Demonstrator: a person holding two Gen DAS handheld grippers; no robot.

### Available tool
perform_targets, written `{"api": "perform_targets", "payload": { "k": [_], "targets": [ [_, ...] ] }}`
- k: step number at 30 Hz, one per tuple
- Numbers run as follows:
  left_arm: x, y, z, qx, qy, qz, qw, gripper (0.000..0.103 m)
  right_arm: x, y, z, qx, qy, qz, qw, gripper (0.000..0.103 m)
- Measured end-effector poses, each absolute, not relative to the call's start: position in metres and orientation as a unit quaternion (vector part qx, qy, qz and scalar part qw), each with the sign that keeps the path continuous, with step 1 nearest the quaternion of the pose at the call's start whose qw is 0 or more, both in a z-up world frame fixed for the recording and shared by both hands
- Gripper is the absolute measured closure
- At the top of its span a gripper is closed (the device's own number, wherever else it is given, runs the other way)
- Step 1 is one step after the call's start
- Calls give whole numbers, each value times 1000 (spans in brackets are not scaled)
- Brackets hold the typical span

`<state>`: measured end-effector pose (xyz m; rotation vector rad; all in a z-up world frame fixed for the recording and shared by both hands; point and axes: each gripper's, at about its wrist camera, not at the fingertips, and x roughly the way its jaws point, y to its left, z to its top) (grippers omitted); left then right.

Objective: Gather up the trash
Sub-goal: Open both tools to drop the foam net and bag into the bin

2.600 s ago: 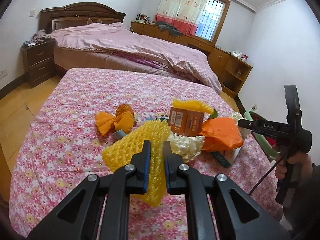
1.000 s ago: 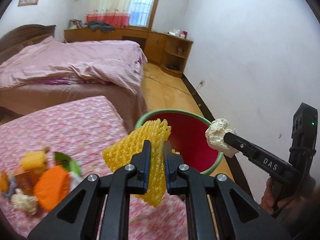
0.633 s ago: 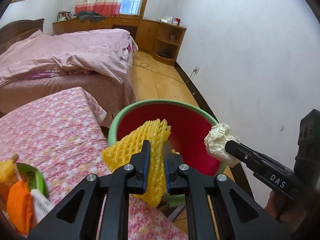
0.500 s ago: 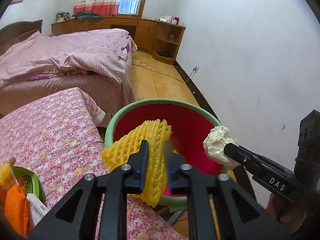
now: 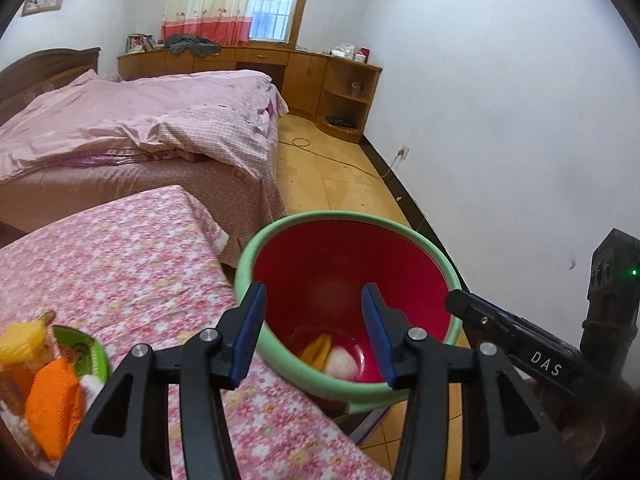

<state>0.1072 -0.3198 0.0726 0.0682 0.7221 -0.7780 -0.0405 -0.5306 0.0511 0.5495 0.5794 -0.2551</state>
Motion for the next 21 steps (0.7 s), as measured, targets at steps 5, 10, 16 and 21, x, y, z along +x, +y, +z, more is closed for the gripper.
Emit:
{"api": "perform_targets", "payload": {
  "k": [5, 10, 16, 21],
  "targets": [
    [100, -290, 80, 20, 344, -348, 872, 53, -43, -520, 55, 268, 284, -111, 914, 64],
    [94, -259, 85, 7, 344, -321, 882, 53, -50, -502, 62, 264, 282, -96, 917, 64],
    [87, -214, 95, -10, 338, -287, 897, 53, -47, -478, 70, 259, 287, -78, 919, 64],
    [84, -176, 98, -21, 335, -252, 908, 53, -46, -457, 74, 250, 294, -60, 921, 64]
  ]
}}
